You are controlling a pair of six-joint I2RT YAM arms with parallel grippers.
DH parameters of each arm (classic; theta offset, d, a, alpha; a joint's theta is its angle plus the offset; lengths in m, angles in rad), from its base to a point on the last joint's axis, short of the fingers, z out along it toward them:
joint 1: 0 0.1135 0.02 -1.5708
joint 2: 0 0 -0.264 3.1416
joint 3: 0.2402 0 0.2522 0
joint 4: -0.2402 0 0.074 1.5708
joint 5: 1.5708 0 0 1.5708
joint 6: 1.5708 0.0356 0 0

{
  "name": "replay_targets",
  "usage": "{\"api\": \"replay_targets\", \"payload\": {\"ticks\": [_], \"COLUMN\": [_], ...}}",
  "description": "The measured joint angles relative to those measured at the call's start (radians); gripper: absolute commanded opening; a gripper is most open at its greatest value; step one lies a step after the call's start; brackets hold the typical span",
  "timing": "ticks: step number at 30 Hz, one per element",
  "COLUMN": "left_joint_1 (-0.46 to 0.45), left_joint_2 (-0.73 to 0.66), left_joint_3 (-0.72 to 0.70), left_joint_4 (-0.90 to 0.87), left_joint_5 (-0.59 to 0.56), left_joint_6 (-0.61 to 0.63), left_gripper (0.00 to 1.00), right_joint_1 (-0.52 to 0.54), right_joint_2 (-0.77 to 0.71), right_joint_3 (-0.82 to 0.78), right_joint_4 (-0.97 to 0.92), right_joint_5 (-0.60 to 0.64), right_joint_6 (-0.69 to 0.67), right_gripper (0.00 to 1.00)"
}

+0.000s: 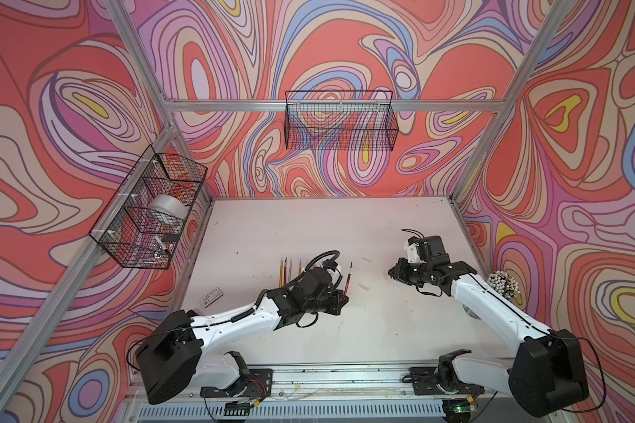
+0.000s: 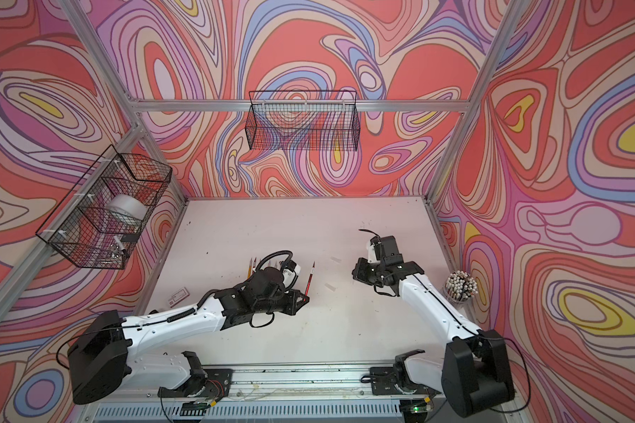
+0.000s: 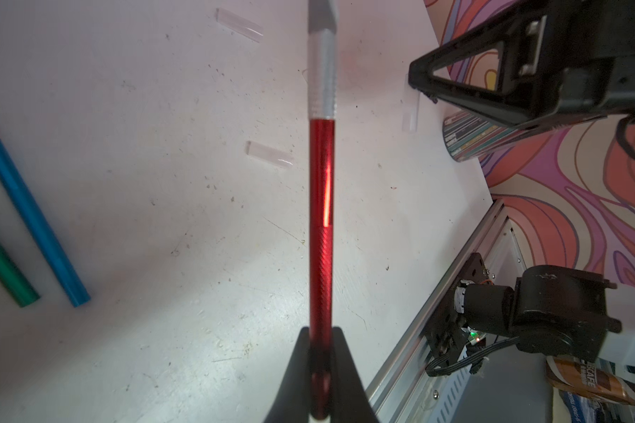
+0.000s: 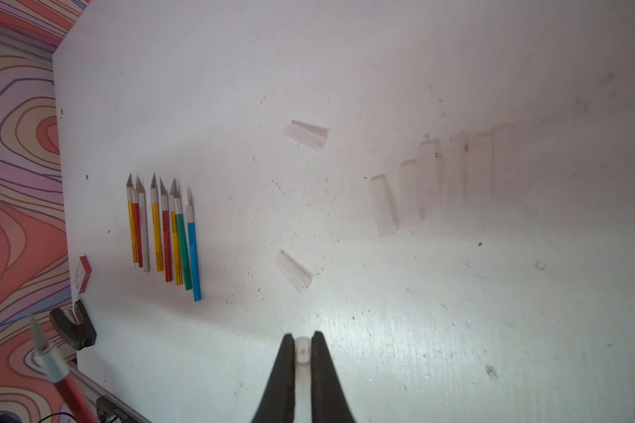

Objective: Remove protective caps from carving knives
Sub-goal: Place the protective sleeve at the center of the board.

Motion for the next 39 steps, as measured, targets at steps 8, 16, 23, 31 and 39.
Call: {"api": "replay_targets", "payload": {"ticks": [8,16,23,31,39], "left_joint_1": [0.019,0.02,0.02,0.021,0.021], "left_joint_2": [-0.042,-0.067,-0.07,-0.061,-0.041], "left_joint_3": [0.0,0.008,0.012,0.056,0.073], "left_joint_4": [-0.047,-0.105,-0.123,-0.148,-0.148], "left_joint_5": [-0.003,-0.009,-0.021,-0.024,-0.024], "left_joint_6": [0.024,0.056,0.072,0.08,0.08], "left_gripper": [0.0,0.0,0.0,0.0,0.0], "right_joint_1": [0.0,0.0,0.0,0.0,0.0], "right_joint_2": [0.056,0.172,0.257,0.328,0.391], "right_joint_3": [0.065,0.15,0.218,0.248,0.261], "right_joint_4": [-0.059,-0.085,-0.101,-0.102,-0.092], "right_joint_5": [0.031,0.045,0.048,0.045,0.042], "right_joint_6": [-0.05,-0.091,-0.119,-0.14,-0.15], "right_gripper": [0.05,0.04,0.04,0.05,0.05]}}
